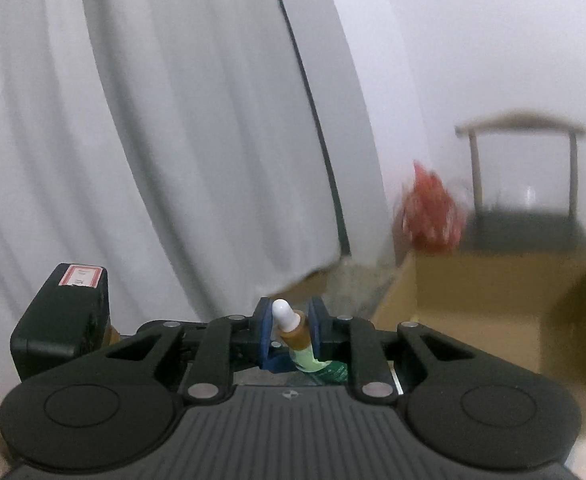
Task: Organize rigid objects
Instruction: 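Carry the dropper bottle with the right gripper over the box, then open the right gripper to release the bottle into the box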
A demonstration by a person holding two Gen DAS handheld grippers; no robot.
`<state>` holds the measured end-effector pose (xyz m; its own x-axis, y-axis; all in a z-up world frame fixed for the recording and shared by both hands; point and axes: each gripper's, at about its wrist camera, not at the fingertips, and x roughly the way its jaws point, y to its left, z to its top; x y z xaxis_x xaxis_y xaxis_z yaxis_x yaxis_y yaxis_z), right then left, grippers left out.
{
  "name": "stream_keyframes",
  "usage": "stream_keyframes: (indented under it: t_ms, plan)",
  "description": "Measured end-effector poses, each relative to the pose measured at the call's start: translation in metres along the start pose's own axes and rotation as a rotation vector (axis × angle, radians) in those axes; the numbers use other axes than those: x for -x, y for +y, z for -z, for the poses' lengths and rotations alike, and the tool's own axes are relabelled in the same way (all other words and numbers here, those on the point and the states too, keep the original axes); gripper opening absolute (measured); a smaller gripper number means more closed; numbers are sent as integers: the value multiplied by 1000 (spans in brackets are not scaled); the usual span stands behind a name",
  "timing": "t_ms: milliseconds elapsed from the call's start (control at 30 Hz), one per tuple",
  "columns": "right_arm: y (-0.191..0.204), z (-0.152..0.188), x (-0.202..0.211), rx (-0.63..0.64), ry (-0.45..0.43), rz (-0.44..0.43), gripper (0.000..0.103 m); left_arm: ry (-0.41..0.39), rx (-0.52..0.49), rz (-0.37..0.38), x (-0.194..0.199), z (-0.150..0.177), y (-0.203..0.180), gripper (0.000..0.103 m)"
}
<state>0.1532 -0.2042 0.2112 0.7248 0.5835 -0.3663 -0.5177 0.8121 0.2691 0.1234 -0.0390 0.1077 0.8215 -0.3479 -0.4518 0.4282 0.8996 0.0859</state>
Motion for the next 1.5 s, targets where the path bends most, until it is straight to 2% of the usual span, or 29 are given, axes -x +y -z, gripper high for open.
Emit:
stream_keyframes:
  t_ms: [100, 233, 300, 400, 567, 667, 733, 900, 1033, 1300, 1500]
  plan:
    - [-20, -23, -23, -21, 18, 10, 21, 24, 11, 18, -26, -20, 14, 31]
    - [-58, -33, -67, -101, 96, 18, 21, 136, 56, 62, -76, -30, 34, 31]
    - [-79, -29, -89, -151, 143, 18, 21, 210, 93, 89, -100, -25, 42, 31]
    - [-104, -19, -114, -219, 198, 13, 21, 287, 96, 93, -123, -12, 46, 31]
    - [-133, -2, -137, -292, 246, 2, 21, 365, 84, 96, -142, 7, 49, 32]
    - [-143, 6, -147, -327, 277, -6, 20, 355, 56, 86, -143, 8, 48, 33]
    - [-150, 15, -153, -362, 304, -26, 12, 356, 59, 90, -143, 7, 49, 33]
    - [-148, 25, -153, -388, 329, -22, 12, 359, 52, 86, -145, 4, 49, 34]
    - [-149, 21, -146, -403, 312, -20, 12, 348, 54, 82, -142, 4, 51, 34]
    - [-144, 9, -98, -411, 227, 18, 12, 264, 104, 73, -118, -8, 61, 35]
    - [-122, 7, -24, -397, 110, 41, 13, 142, 129, 60, -61, -14, 64, 41]
